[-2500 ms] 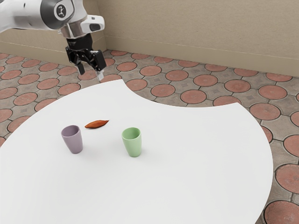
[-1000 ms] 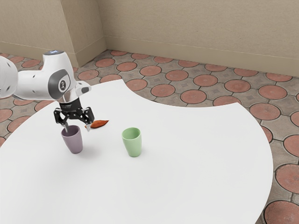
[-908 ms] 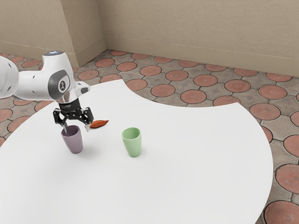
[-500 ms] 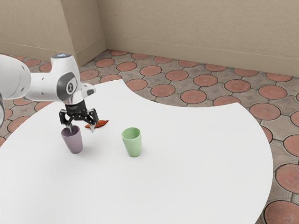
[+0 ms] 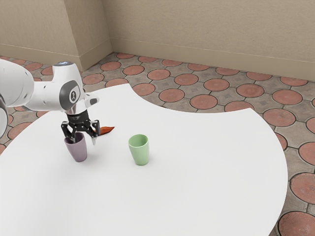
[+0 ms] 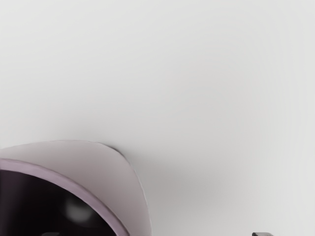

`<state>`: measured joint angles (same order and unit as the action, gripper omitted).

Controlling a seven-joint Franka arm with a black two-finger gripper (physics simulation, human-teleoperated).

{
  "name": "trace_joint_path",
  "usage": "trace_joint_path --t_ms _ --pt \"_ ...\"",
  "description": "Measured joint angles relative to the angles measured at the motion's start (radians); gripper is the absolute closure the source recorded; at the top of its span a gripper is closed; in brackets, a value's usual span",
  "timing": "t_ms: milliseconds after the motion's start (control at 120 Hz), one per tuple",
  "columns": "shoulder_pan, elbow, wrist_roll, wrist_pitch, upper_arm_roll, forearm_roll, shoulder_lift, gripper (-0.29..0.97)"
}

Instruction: Place the left cup onto the right cup

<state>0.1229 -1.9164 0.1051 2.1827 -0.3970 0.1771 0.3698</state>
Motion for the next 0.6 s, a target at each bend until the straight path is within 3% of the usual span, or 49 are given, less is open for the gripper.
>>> trace_joint_path --t_ms 108,233,600 --pt "0.000 -0.001 -0.001 0.000 0.000 0.004 0.000 0.47" --pt "0.000 -0.003 -0.001 0.000 0.000 0.006 0.000 0.64" --pt "0.000 -0.003 0.001 -0.005 0.000 0.003 -0.001 0.78"
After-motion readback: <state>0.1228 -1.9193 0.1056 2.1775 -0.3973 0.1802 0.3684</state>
